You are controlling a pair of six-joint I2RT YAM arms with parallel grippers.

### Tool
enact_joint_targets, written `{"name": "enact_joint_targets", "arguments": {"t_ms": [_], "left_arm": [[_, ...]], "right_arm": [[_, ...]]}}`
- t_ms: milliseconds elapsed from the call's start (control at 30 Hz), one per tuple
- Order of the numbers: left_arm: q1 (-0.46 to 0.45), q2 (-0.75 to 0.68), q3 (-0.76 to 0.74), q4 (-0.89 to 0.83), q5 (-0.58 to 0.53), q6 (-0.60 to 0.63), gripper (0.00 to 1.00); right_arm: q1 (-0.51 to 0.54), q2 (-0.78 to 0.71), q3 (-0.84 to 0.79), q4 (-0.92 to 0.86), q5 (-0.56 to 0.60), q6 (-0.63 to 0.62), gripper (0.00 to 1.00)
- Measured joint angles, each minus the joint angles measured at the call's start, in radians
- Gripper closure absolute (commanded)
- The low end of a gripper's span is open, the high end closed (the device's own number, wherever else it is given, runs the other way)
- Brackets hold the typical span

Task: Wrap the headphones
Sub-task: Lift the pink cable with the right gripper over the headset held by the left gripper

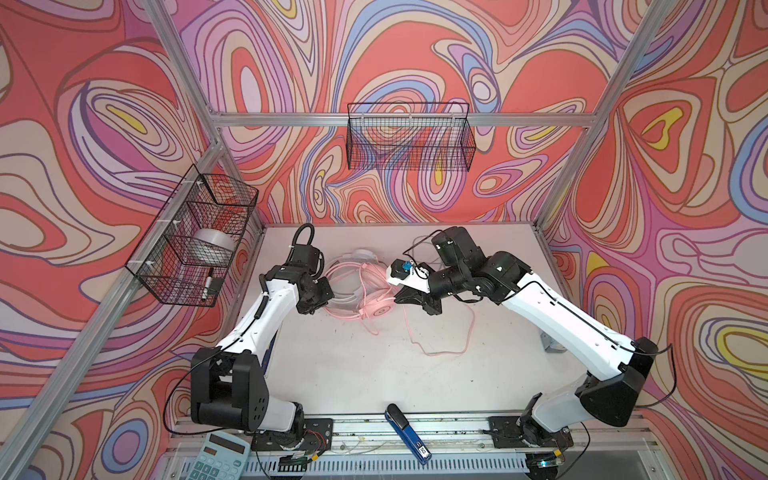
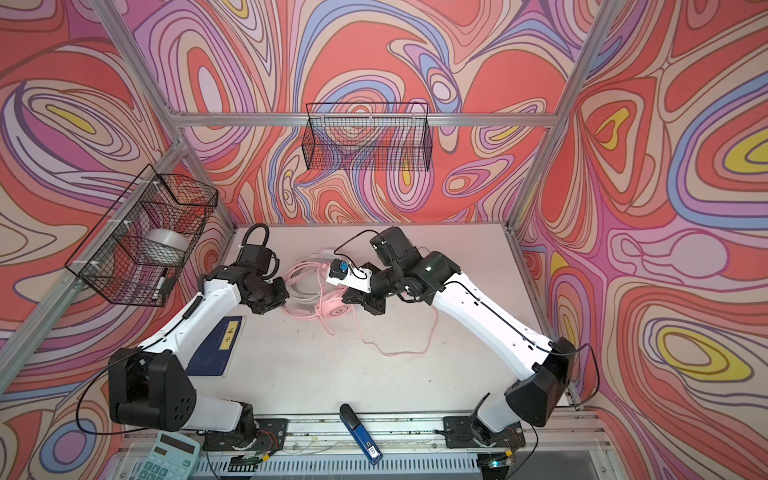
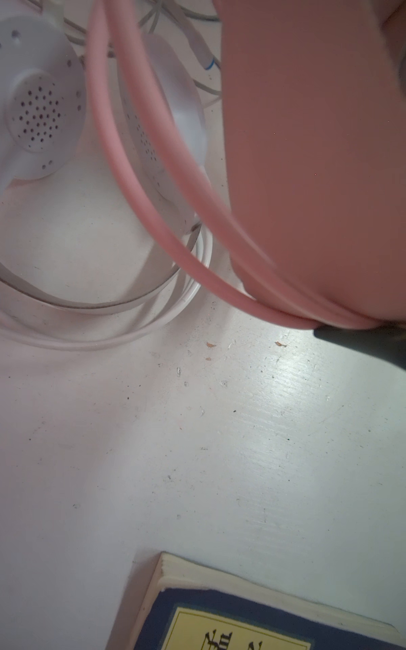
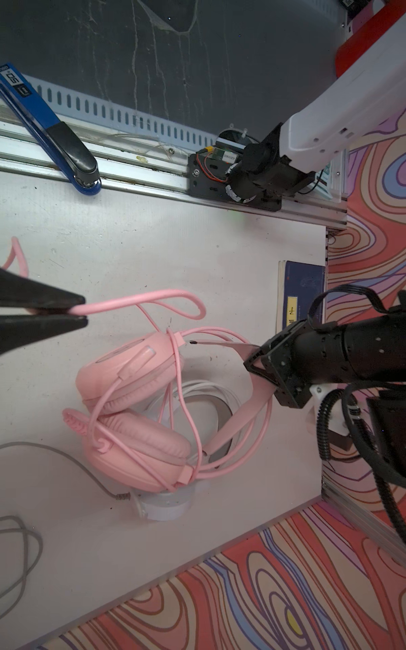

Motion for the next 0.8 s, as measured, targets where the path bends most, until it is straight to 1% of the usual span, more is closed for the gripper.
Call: {"name": "enact_joint_targets", "arguments": {"t_ms": [133,300,467,633,800], "left_arm": [[-0.008,0.003,0.0,-0.003,-0.014,0.007,1.0],[-0.026,0.004,-0.001,-0.014,-0.031,0.026,1.0],[-0.046,0.004,-0.001,-0.016,-0.038,0.047,1.0],[-0.061,0.007,-0.001,-0.03,-0.05,0.071,1.0],[-0.072,0.013,-0.001,-0.045,-0.06,0.092,1.0]], "right_arm": [[0.0,0.04,0.087,-0.001,0.029,0.039,1.0],[-0.003,0.085,0.165,-0.005,0.1,0.085,1.0],[-0.033,0.135,0.22,-0.01,0.142,0.14,1.0],[-0.099,0.158,0.231,-0.009,0.145,0.182,1.0],[-0.167,0.167,0.27,-0.031,0.106,0.199,1.0]]}}
